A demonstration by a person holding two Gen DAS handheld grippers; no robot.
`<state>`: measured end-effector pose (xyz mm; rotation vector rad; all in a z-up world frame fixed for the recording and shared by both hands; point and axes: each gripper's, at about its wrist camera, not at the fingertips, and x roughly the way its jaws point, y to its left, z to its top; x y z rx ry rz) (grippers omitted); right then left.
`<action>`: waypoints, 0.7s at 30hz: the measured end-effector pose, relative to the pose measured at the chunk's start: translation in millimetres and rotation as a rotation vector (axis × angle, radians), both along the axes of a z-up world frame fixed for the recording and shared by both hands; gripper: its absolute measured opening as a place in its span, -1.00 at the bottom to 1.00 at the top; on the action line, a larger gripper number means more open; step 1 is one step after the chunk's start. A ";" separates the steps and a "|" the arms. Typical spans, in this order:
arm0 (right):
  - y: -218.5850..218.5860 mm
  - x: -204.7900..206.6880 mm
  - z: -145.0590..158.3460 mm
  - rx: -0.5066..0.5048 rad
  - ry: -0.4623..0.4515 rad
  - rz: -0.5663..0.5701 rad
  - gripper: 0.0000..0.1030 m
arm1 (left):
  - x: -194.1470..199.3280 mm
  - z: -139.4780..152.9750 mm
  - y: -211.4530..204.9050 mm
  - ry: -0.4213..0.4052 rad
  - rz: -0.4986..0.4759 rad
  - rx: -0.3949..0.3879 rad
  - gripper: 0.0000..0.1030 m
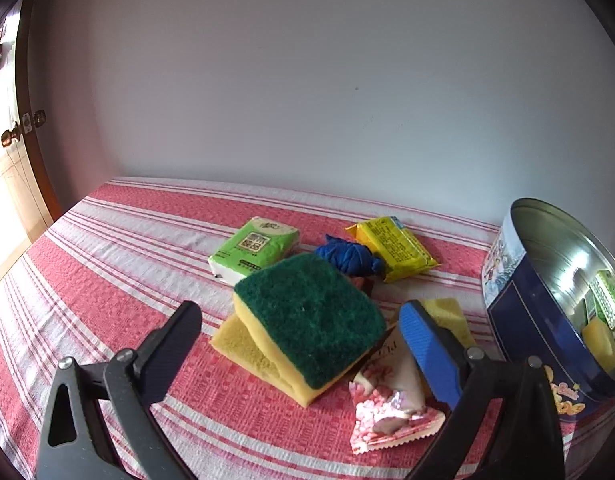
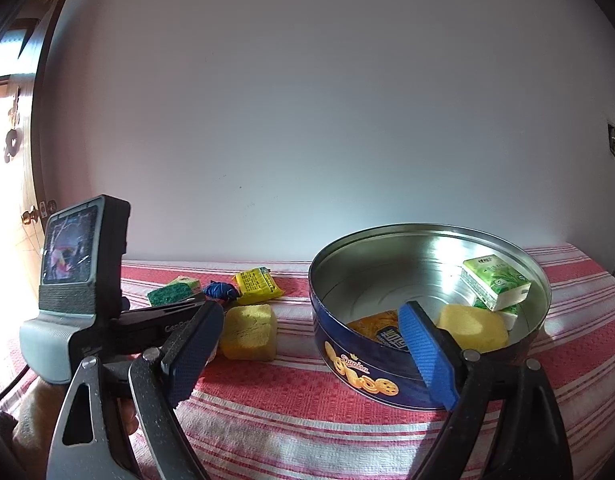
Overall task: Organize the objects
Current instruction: 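Grasp the green-faced sponge with the left gripper and lift it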
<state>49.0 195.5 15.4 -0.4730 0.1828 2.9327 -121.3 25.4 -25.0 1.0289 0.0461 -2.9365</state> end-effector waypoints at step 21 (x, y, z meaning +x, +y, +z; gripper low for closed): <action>-2.5 -17.7 -7.9 -0.025 -0.096 0.083 0.77 | 23.7 25.0 -69.7 0.070 -0.133 0.064 0.18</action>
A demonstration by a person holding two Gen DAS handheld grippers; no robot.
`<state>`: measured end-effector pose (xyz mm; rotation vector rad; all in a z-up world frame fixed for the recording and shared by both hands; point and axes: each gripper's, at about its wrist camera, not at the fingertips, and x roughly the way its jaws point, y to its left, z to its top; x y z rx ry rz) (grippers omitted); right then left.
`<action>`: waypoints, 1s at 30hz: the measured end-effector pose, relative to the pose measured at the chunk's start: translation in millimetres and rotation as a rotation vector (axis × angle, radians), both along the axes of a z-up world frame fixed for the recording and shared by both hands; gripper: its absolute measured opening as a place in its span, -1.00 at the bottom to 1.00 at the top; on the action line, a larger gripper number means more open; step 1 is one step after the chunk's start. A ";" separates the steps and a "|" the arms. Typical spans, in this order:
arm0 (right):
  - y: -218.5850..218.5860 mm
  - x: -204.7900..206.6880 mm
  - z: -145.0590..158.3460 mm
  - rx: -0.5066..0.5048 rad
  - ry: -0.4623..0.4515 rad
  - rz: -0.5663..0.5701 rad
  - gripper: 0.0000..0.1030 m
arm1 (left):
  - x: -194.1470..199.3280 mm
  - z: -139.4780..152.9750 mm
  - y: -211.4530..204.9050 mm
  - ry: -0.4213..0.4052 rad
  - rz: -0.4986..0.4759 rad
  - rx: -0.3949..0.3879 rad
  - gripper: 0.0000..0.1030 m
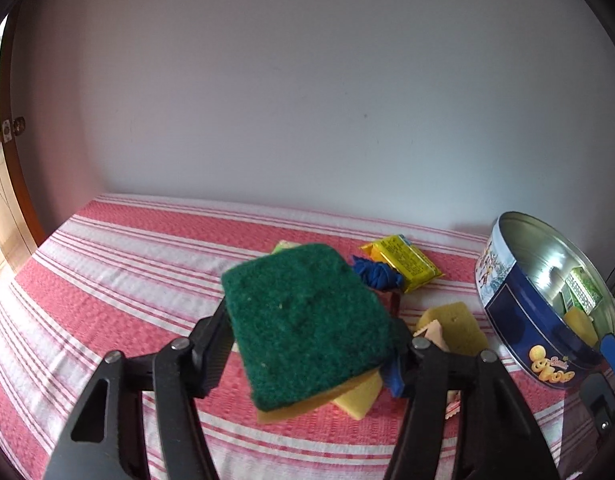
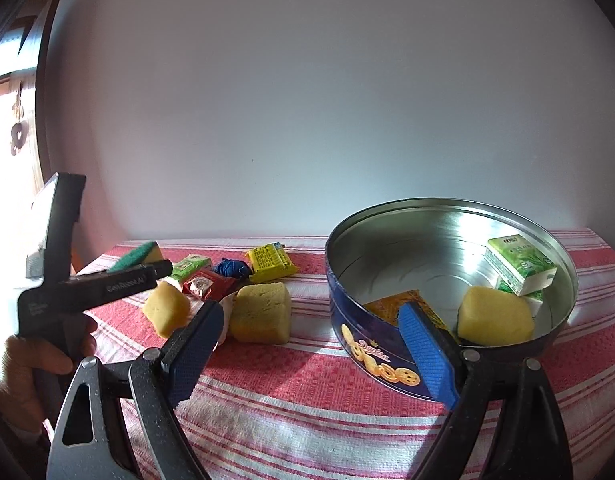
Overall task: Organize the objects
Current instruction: 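Grasp the green-faced sponge with the left gripper and lift it, then grasp paper wrapper with right gripper while left gripper holds the sponge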
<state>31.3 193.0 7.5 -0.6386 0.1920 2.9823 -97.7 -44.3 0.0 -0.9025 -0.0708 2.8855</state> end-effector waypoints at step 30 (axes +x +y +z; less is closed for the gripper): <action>-83.2 -118.8 -51.4 -0.066 -0.427 0.253 -0.39 | 16.3 17.6 -75.3 0.028 0.113 0.080 0.19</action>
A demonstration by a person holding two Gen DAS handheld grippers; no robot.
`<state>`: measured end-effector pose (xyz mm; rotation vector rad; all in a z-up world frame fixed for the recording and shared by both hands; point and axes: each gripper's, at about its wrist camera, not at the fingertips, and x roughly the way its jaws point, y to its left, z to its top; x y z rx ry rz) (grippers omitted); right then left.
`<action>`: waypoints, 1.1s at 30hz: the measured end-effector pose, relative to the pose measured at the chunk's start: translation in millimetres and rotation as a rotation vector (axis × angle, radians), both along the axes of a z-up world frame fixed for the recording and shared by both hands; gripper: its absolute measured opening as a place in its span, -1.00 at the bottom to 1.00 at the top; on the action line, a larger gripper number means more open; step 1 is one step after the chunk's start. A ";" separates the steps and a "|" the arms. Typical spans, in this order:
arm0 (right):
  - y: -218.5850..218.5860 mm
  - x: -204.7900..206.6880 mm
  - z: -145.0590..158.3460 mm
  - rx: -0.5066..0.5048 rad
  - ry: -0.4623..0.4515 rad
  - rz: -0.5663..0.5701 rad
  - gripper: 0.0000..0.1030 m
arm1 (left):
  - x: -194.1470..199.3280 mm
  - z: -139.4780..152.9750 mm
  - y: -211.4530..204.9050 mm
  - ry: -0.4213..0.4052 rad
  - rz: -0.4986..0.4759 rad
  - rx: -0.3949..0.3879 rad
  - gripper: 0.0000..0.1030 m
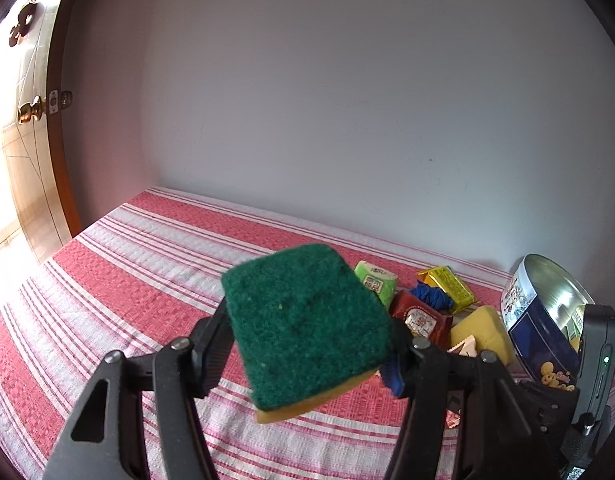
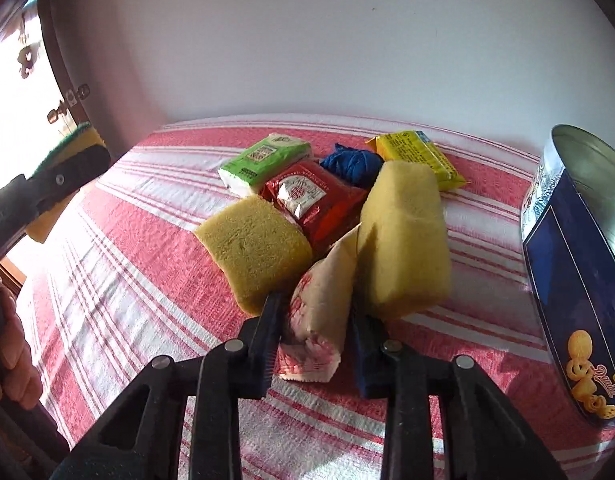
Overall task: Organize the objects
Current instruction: 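Grasp paper wrapper with right gripper while left gripper holds the sponge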
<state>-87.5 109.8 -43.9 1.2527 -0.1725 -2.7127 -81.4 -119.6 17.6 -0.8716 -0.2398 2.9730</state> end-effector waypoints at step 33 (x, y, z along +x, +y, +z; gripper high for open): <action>58.7 65.3 73.6 -0.019 0.409 -0.122 -0.55 | 26.0 -7.7 79.1 0.152 -0.102 -0.095 0.19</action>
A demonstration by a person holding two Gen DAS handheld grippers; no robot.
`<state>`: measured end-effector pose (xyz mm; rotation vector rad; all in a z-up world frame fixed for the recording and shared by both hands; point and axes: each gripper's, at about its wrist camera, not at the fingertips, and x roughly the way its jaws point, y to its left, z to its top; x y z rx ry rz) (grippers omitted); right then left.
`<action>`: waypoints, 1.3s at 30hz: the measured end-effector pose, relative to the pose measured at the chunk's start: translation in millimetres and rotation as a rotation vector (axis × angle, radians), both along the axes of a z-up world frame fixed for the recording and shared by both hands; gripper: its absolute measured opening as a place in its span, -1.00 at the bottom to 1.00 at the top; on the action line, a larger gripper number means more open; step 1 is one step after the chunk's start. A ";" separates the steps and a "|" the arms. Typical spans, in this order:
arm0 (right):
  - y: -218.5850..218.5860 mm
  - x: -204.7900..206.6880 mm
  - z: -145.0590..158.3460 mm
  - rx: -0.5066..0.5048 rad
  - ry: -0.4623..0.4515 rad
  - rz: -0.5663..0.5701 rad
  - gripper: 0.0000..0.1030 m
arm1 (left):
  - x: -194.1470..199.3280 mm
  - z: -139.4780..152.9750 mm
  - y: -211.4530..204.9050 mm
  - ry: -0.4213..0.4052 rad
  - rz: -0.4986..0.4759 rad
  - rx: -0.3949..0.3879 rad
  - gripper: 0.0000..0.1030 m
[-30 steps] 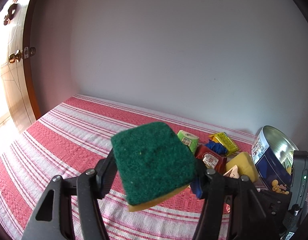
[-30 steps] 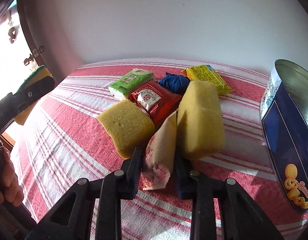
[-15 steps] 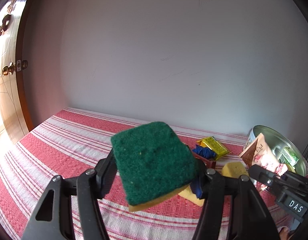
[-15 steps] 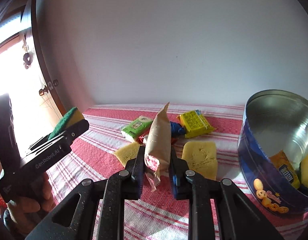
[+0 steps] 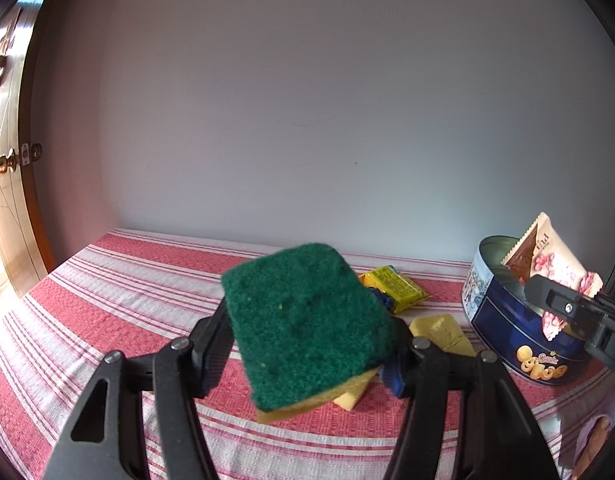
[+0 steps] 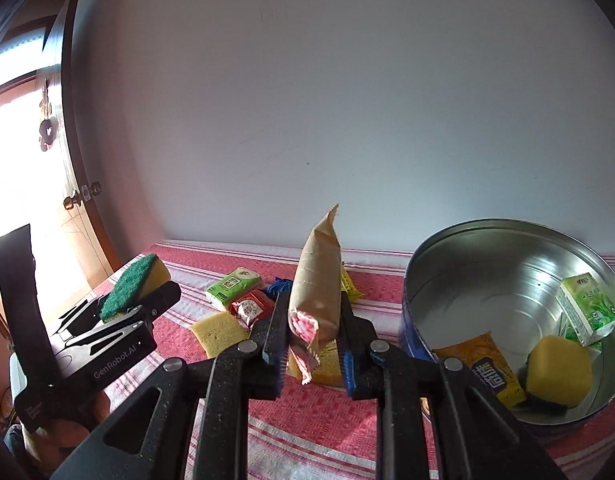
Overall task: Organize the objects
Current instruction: 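Grasp paper wrapper with right gripper while left gripper holds the sponge, then carry the sponge and wrapper over the tin with both grippers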
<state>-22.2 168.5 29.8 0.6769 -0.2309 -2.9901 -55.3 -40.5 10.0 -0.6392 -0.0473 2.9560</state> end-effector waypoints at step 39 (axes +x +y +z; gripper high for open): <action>176.2 18.5 10.4 0.085 0.006 -0.382 -0.55 | -9.8 29.0 230.2 0.007 -0.249 -0.082 0.19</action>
